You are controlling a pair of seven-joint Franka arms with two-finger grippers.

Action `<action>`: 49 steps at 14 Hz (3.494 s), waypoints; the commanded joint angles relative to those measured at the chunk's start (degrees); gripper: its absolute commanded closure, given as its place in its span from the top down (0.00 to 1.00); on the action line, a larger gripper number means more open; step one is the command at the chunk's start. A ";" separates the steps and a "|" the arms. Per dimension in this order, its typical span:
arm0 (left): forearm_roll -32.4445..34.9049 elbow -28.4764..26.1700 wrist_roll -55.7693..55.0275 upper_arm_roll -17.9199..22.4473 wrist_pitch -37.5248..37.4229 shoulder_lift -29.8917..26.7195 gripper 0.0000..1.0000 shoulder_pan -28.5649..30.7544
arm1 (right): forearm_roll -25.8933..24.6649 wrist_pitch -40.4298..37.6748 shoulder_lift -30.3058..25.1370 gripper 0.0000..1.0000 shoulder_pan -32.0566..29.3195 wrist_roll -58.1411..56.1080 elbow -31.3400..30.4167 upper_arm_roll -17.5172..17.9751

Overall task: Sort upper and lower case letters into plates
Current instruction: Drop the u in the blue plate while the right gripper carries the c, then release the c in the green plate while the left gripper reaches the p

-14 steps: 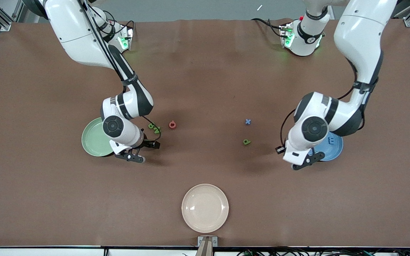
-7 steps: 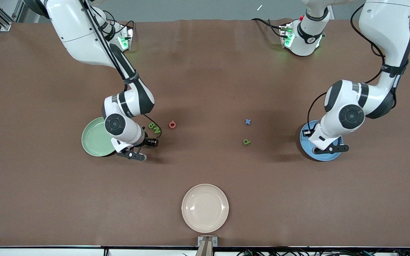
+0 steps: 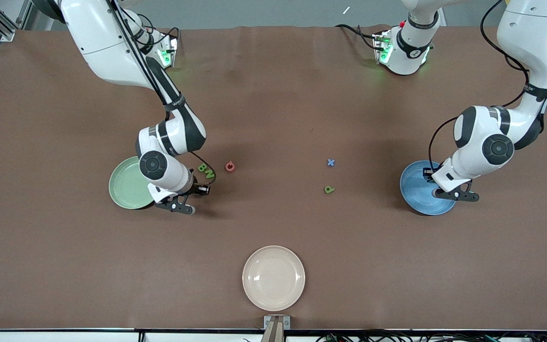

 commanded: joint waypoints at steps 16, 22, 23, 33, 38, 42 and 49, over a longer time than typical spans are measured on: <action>3.69 1.23 -0.09 -3.48 -3.16 -1.08 0.99 1.08 | -0.03 -9.02 -6.99 0.01 -20.82 -31.96 -6.38 -0.37; 3.24 9.40 -19.47 -12.53 -8.19 2.16 0.99 -1.55 | -0.12 -8.93 -6.72 0.16 -20.82 -31.96 -6.64 -0.46; 3.24 10.80 -24.83 -12.80 -8.19 3.30 0.99 -3.74 | -0.12 -8.93 -6.55 0.18 -20.82 -31.96 -6.64 -0.37; 3.95 28.04 -53.62 -12.10 -8.10 18.78 0.99 -19.92 | -0.12 -8.31 -4.96 0.36 -20.74 -31.96 -6.56 -0.37; 4.04 29.10 -54.24 -8.86 -8.01 20.54 0.99 -24.13 | -0.03 -14.17 -5.67 1.00 -20.21 -31.17 -3.32 -0.28; 4.04 29.01 -54.33 -7.44 -8.01 20.98 0.89 -25.47 | 0.67 -27.28 -5.75 1.00 -19.60 -26.71 5.56 0.42; 4.04 29.01 -54.33 -7.53 -8.01 21.42 0.73 -25.55 | 0.67 -25.98 -5.40 1.00 -7.74 8.87 9.78 0.77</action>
